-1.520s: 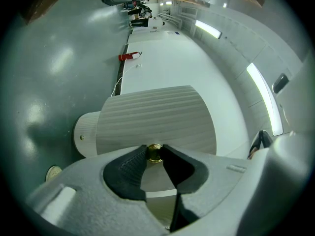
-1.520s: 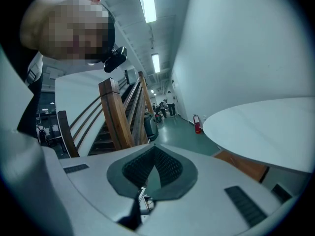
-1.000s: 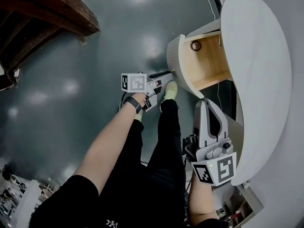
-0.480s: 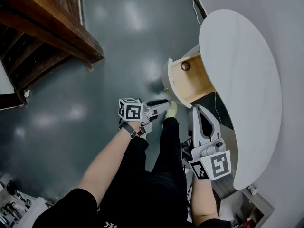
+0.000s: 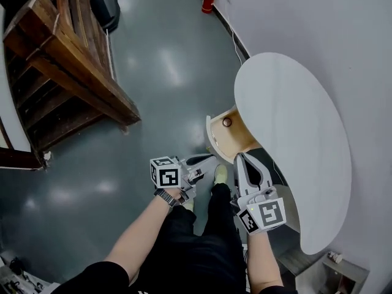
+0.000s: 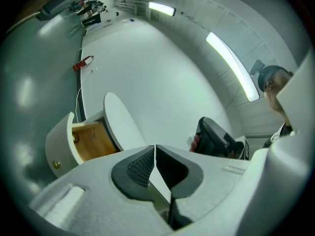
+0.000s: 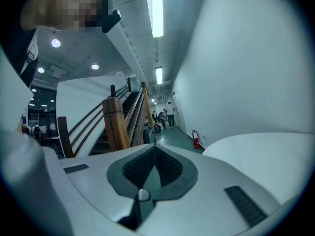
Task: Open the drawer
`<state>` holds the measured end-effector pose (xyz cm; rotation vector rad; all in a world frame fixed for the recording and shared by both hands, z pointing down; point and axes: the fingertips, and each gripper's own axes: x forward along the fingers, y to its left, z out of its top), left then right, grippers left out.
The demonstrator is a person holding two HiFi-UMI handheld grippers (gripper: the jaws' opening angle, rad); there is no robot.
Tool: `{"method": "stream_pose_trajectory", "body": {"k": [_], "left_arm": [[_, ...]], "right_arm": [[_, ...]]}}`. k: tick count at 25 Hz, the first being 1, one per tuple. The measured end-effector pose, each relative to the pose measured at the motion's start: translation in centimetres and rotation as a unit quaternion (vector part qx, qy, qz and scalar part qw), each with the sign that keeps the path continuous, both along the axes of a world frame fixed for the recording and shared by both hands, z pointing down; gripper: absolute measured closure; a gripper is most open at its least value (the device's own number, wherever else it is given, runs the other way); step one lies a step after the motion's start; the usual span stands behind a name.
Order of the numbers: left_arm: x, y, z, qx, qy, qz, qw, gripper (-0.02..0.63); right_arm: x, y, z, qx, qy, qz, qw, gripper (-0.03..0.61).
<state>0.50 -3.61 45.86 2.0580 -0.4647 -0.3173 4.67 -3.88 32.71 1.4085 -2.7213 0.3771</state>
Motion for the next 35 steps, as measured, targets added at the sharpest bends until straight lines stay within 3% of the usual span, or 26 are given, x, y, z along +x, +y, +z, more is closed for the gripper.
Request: {"method": "stream_pose_trajectory", "body": {"k": [10, 19, 29, 35], "left_arm": [[0.0, -0.2, -13.0, 0.085, -0.048, -0.041, 0.9943, 0.603], [1.3, 0.6, -20.6, 0.19, -0.131, -0.058, 0.9712, 0.604], [1.2, -0.1, -25.6, 0.255, -0.179, -0.082, 0.9467, 0.604], [1.1, -0.7, -26.2, 0.263, -0.189, -0.089, 0.9419, 0.604]], "right_arm": [[-0.1, -0.4, -6.0, 0.022, -0.007, -0.001, 1.0, 0.563], [0.2, -0.6, -11.4, 0.061, 0.001, -0.009, 0.998, 0.563], [0.6, -1.3, -14.0, 0.074, -0.003, -0.008, 0.997, 0.563], [0.5, -1.9, -14.7, 0.078, 0.001, -0.012, 0.997, 0.564]]}}
